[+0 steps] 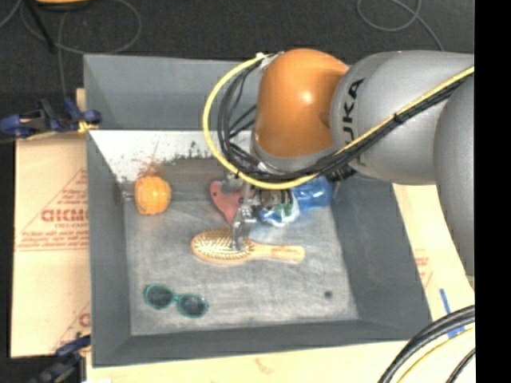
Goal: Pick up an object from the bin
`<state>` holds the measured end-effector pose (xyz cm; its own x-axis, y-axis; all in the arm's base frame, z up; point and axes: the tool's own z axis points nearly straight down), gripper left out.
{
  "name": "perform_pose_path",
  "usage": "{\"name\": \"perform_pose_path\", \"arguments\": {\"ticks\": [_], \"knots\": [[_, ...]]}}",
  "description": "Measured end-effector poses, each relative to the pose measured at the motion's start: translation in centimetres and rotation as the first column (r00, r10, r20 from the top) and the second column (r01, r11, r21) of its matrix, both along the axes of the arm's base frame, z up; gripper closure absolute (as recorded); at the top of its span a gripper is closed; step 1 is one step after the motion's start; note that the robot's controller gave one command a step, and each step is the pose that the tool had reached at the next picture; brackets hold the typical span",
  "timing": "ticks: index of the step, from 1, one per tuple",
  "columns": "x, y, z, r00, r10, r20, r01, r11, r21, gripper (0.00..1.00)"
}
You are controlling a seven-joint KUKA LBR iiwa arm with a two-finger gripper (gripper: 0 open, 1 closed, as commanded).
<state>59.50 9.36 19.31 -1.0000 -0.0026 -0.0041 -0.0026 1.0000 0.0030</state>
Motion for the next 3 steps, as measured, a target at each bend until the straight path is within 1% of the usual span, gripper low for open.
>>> {"name": "perform_pose_path", "arguments": {"ticks": [1,2,3], "knots": [[0.0,0.0,0.0,1.000,-0.001,0.000,0.001,1.000,0.000,0.00],[-1.2,1.0,-5.0,0.999,0.046,0.006,-0.046,0.999,-0.003,0.00],[-1.3,2.7,-11.8,0.999,0.047,0.011,-0.047,0.999,0.002,1.00]]}}
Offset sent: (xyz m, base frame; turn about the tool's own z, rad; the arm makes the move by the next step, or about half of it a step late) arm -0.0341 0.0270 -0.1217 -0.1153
